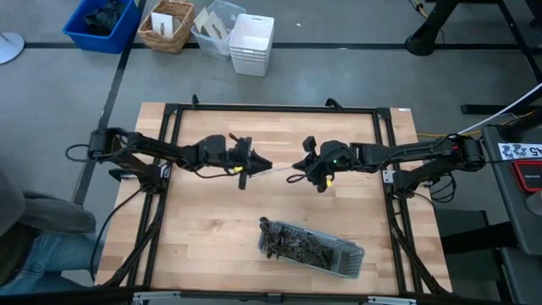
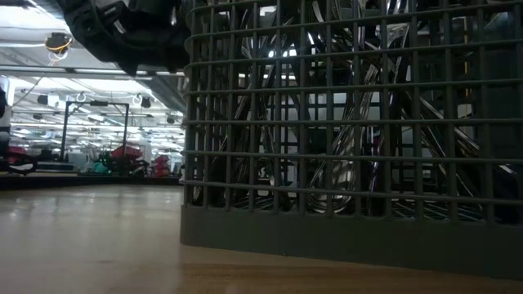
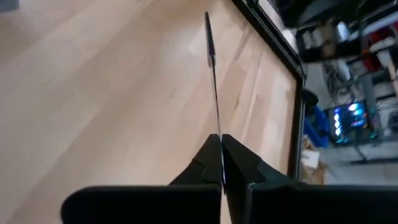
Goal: Sort silverware
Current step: Put the knife into the gray silverware rack
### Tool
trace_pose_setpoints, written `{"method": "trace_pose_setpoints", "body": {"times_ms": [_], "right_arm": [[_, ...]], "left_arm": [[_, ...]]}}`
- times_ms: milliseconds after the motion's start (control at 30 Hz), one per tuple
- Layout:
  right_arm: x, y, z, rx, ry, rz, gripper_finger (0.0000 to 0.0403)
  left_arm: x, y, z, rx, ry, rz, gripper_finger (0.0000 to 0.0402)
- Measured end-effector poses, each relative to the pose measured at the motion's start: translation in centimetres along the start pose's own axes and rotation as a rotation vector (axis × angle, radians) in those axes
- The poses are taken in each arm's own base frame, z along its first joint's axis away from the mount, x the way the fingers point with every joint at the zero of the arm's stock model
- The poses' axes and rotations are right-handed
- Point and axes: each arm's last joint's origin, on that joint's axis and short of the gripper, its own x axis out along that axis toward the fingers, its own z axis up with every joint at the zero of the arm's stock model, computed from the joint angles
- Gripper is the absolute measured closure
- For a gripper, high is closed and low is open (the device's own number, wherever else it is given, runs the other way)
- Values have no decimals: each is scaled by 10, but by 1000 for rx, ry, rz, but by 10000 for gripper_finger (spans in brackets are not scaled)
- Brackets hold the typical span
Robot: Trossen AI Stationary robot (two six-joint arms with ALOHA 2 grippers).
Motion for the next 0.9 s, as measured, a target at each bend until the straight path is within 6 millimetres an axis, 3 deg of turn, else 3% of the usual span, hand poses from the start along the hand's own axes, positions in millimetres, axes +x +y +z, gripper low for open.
{"method": "trace_pose_setpoints", "body": {"times_ms": [167,400,633,900], "right_arm": [[-5,-6,5,97,45,23,401],[-34,-33,26,199,166,99,402],[-84,-67,54,276,208,144,402],[-150,-104,88,434,32,182,402]], "left_arm": [[-9,-2,14,23,-43,1,353],[-17,-5,19,85,-22,7,353],[-18,-4,16,106,20,24,353],[-19,-3,11,133,72,35,353]]}}
